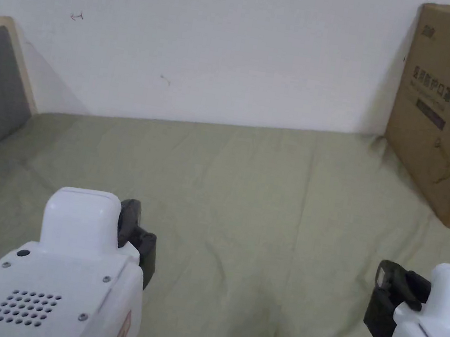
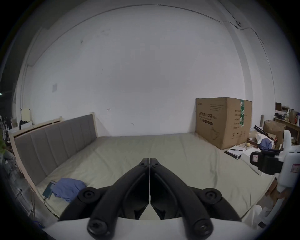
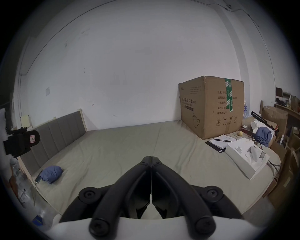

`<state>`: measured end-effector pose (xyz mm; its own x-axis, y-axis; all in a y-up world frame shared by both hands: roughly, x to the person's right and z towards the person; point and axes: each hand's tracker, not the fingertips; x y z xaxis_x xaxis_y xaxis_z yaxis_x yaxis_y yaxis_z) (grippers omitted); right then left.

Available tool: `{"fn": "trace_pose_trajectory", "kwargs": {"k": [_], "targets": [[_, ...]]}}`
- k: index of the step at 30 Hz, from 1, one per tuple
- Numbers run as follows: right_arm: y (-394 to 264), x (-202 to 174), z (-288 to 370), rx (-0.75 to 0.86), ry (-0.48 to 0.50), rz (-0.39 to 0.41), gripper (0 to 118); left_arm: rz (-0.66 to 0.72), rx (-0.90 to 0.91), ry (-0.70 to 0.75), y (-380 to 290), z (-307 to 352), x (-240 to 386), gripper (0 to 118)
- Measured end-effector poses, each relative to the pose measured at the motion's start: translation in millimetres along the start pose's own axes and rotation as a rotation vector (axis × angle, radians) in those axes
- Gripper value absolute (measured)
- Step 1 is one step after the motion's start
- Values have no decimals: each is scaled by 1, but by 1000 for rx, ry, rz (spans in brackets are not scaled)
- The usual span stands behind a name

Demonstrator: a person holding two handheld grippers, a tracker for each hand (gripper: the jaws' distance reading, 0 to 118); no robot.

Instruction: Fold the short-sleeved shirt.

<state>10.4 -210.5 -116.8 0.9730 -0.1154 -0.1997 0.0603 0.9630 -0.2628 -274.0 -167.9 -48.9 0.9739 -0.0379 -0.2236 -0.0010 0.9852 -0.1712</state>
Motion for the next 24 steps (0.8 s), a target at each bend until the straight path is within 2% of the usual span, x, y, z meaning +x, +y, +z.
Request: {"fn": "trace_pose_trajectory", "kwargs": {"k": [2, 3, 5, 6, 9, 10, 16, 19, 22, 24], "targets": [[1, 2, 4, 18, -2, 9, 8, 21, 6, -12, 2, 5, -4, 15], [2, 3, 6, 28, -3, 19, 25, 49, 6, -33, 5, 3, -3, 41], [5, 2, 8, 32, 10, 29, 59, 77, -4, -31, 6, 4, -4, 100], [5, 1, 8, 32, 16, 25, 81, 82, -11, -29, 5, 4, -5, 118], [6, -1, 9, 37, 32, 20, 112, 67, 14, -9, 6, 7, -3, 118], [6, -2, 8, 39, 34, 23, 117, 60, 12, -12, 8, 7, -2, 118], [15, -9, 10, 61, 59, 34, 118, 55, -93, -30, 19, 0, 2, 118], [18, -10, 10, 57, 74, 42, 118, -9, -172, 5, 21, 1, 10, 117], [18, -10, 10, 49, 67, 38, 118, -44, -64, -20, 14, 13, 15, 117], [18, -10, 10, 41, 73, 26, 118, -23, -76, -29, 14, 17, 16, 117]]}}
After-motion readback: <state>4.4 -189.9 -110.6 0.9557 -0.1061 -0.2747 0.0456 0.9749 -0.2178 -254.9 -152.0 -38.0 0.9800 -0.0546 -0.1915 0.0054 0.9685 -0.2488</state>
